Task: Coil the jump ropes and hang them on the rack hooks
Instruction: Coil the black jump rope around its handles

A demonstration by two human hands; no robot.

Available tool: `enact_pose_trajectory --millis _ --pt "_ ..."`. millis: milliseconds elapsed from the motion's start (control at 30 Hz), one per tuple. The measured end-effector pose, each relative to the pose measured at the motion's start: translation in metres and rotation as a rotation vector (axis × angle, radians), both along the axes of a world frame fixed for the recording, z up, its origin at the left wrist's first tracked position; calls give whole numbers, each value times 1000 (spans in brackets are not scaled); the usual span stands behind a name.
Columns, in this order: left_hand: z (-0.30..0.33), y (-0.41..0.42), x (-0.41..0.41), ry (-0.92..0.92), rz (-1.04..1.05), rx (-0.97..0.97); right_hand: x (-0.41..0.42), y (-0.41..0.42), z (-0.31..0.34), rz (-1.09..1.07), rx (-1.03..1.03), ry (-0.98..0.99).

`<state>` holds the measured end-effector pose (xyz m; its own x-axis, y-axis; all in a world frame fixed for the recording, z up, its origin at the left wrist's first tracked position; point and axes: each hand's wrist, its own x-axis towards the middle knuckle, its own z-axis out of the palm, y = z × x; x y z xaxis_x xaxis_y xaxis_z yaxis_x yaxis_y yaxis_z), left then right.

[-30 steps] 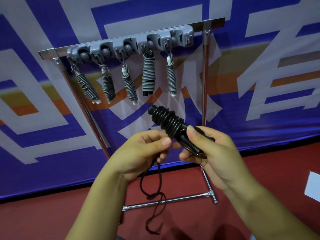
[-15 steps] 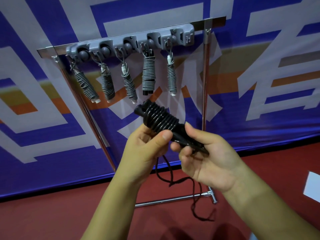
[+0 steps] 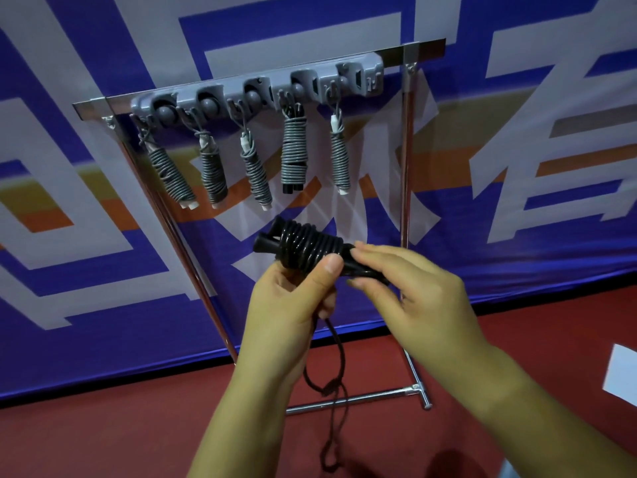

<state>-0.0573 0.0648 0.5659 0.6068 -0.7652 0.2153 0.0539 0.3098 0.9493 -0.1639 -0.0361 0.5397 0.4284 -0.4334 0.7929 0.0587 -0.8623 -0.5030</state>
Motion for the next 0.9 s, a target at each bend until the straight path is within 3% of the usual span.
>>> enact_pose_trajectory --millis 300,433,600,767,900 --pt "11 14 22 9 -380 90 -9 12 22 211 534 -99" --pt "6 15 22 -61 -375 224 -11 -1 33 300 833 -208" --pt "7 11 16 -25 -382 168 -15 -2 36 433 1041 -127" --pt "12 9 2 -278 -191 179 -18 2 40 497 1189 -107" --pt "18 11 2 -370 -95 142 -20 3 42 555 1309 -107"
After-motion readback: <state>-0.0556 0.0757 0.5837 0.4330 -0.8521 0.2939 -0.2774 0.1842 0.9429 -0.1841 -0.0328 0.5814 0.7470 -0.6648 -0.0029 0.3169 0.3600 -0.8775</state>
